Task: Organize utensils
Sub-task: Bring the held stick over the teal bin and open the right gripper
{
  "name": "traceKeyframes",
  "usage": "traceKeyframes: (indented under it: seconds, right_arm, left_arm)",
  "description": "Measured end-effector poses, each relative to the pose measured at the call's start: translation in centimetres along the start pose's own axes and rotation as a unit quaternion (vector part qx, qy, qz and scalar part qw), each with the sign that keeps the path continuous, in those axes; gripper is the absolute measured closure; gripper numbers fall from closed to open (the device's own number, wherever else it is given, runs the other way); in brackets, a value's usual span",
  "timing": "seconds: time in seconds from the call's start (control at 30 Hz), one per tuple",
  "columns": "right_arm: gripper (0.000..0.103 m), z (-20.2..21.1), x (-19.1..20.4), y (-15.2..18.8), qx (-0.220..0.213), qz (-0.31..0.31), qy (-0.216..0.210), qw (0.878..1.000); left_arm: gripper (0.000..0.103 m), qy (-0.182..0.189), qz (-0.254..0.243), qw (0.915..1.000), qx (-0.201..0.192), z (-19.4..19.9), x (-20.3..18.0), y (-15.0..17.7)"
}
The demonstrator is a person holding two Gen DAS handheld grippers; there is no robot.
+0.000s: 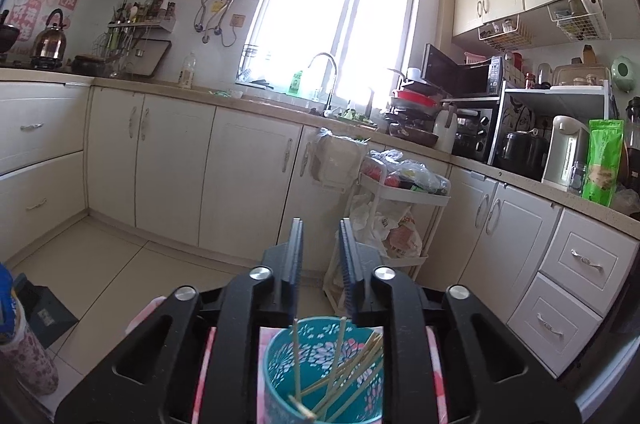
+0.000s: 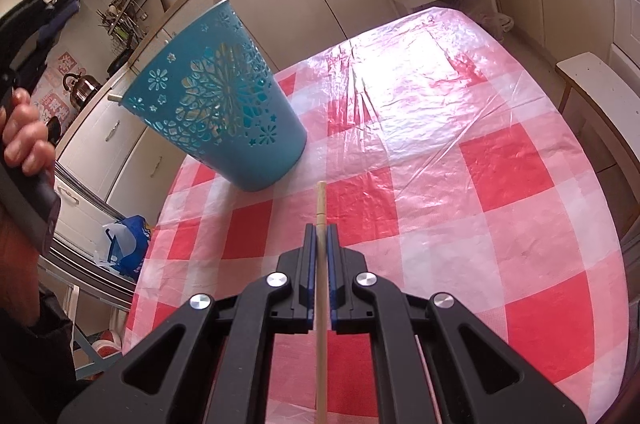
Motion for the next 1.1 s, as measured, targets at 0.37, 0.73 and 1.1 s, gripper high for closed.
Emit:
traceKeyframes:
  seconds: [0.37, 0.73, 1.1]
  right_arm:
    - [0.097, 4.8, 3.7, -2.5, -0.101, 0.019, -0.071, 0.992]
    - [0.097, 6.8, 11.7, -11.4, -0.204, 0.098, -0.099, 0.969]
    - [0.097, 1.2, 16.6, -17.5, -0.287, 0.169, -0.052, 0.941]
  left_arm:
    - [0.057, -0.074, 0.040, 0.9933, 0.078, 3.6, 6.0, 3.4]
    - [0.054, -0.086, 0.069, 0.9902, 0.086, 3.2, 7.9, 2.4]
    - [0.049, -0.094, 0.078, 0.9886, 0.088, 3.0, 8.5, 2.2]
Point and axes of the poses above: each gripper's, at about its wrist camera, not at the fingertips, and z roughly against the way its jaws point, x to its left, y to its underside, the point moved 1 cm from there along -z, roughly the way its jaws point, and after that the axes turned 4 degrees about -y, right-handed, at the moved point
